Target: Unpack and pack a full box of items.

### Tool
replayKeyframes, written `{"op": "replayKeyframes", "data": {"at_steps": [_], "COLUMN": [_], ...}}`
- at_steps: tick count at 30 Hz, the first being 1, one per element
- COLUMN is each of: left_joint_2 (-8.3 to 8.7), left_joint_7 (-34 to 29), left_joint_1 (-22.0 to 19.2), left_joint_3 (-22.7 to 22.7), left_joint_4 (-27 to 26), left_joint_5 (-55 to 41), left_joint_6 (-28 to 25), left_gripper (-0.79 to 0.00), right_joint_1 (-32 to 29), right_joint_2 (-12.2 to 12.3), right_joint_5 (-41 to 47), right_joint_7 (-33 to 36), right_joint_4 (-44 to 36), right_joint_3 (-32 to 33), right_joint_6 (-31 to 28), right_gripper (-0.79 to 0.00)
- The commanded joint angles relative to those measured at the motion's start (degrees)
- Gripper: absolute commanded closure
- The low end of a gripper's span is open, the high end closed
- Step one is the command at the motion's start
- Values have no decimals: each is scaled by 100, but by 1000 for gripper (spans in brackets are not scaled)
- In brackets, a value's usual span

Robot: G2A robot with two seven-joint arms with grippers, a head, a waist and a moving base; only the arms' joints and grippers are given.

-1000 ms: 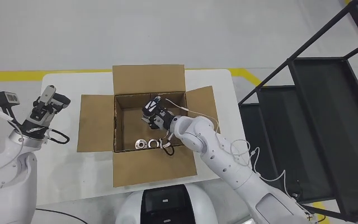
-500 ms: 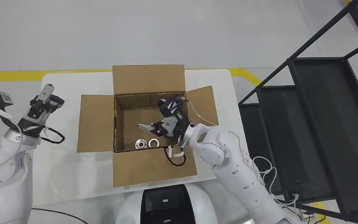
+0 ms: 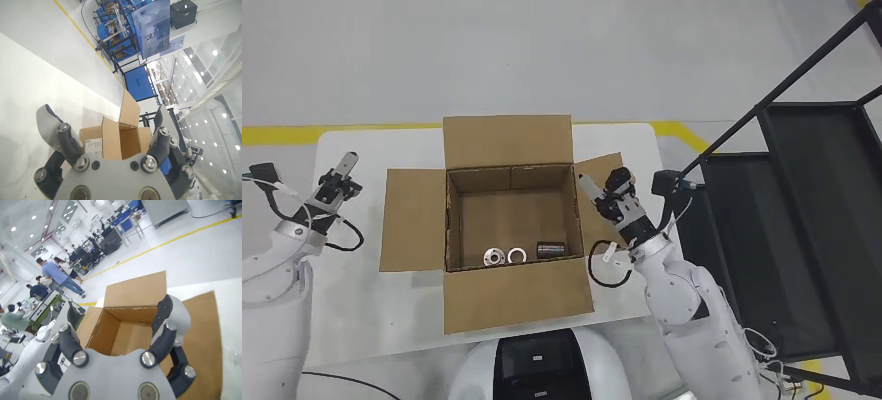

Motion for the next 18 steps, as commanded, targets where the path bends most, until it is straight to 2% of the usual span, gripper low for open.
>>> {"op": "replayKeyframes", "data": {"at_steps": [1,9,14,18], "left_joint_2": [-11,12,45,56], "left_joint_7": [-81,-834,-1467,-1951], "left_joint_1": [-65,-58,126,267], "left_joint_3": [90,167,77,95], "left_joint_4": [130,165,-206,-637], "left_joint_5": [-110,-578,-1155,-1668], "left_joint_6": [-19,-63,-22,84], "left_gripper": [-785,-785,-785,-785], "right_joint_1": [-82,-280,-402,-474], "right_joint_2": [-9,-53,-81,-93], "right_joint_5": [85,-27,-55,215], "right_joint_7": [-147,-878,-1245,-1051], "right_joint_4": [30,371,541,667], "right_joint_3": [20,25,-19,-99], "right_joint_6": [158,842,1055,985], "right_gripper": [-785,-785,-785,-785]}}
